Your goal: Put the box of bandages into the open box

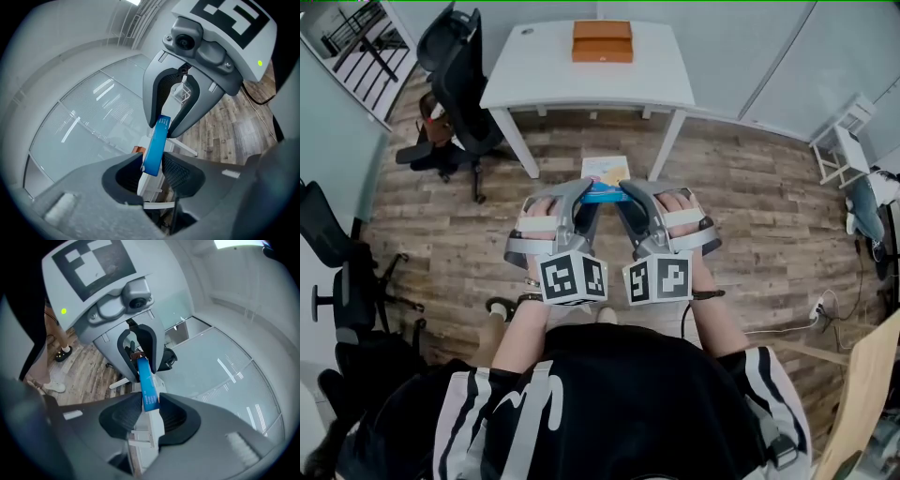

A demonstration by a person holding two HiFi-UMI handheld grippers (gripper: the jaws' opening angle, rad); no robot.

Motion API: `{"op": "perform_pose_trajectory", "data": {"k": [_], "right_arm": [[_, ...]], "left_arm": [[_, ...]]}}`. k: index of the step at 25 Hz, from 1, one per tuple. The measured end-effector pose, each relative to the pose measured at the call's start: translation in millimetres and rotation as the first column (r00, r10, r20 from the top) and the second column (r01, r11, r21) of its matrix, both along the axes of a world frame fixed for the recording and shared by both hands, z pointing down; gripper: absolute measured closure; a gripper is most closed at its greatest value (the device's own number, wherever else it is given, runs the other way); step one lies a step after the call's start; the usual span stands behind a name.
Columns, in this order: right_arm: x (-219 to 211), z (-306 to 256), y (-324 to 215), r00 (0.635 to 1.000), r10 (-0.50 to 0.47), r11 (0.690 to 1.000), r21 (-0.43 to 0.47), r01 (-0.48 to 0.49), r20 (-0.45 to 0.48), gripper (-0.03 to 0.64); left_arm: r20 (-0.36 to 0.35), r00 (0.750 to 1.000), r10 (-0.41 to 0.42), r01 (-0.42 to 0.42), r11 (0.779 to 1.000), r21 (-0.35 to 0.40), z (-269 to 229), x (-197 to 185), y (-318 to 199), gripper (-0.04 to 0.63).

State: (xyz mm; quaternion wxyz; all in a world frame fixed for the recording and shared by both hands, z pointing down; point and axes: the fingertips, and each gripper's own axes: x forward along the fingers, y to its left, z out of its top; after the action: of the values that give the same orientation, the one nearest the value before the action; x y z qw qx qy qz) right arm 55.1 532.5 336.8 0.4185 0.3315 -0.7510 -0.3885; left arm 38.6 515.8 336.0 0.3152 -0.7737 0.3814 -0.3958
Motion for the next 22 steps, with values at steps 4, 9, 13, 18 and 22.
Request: {"op": "perform_pose_trajectory", "data": {"k": [4,9,13,18,22], "right_arm": [[-1,1,-7,1.0,-0.002,1.0,-0.001,0.002,0.015,0.503],[-4,1,-27,1.0,0.008,1.0,0.005,-0.008,0.023,0.502],[-3,-1,-50,0.999,0.018,1.0,0.014,-0.019,0.029,0.502],[-6,-1,-88,0.999,0.038,0.999,0.022,-0.039,0.036,0.502],[-11,-1,-118,0.998,0.055,0.998,0.022,-0.056,0.039,0.502]], "left_arm": [[-0.001,1.0,-0.002,0.002,1.0,0.002,1,-1,-8,0.465],[-0.012,1.0,0.006,-0.006,1.0,0.011,2,-3,-30,0.465],[-0.016,1.0,0.019,-0.019,1.0,0.016,1,-2,-54,0.463],[-0.015,0.999,0.036,-0.036,0.999,0.028,0,-5,-92,0.463],[-0.01,0.998,0.056,-0.056,0.998,0.03,0,-9,-122,0.463]]}}
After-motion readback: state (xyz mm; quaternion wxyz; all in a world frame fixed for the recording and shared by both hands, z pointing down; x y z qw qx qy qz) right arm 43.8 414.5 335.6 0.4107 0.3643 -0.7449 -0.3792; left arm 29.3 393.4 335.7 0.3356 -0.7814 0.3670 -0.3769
